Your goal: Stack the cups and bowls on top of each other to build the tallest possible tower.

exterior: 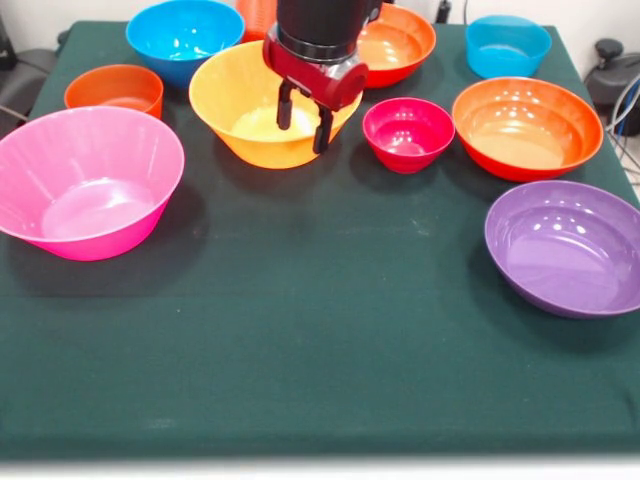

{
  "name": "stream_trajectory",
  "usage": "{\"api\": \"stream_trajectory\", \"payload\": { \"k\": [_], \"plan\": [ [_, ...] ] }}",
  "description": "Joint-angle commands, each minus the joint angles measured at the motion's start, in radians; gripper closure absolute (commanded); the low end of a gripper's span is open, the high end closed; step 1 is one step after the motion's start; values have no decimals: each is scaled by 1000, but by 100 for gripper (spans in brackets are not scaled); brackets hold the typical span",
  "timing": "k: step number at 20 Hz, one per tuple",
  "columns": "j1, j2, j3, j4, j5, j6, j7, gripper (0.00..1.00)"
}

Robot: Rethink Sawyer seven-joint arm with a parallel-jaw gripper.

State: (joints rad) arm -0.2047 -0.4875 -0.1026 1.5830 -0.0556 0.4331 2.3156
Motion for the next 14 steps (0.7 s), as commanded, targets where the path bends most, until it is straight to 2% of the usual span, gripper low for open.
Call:
{"api": "stream_trajectory", "payload": {
  "k": [1, 14],
  "plan": [
    [13, 73, 93, -20, -59, 13, -32, 0],
    [25, 103, 81, -53, -66, 16, -42, 0]
  ]
}}
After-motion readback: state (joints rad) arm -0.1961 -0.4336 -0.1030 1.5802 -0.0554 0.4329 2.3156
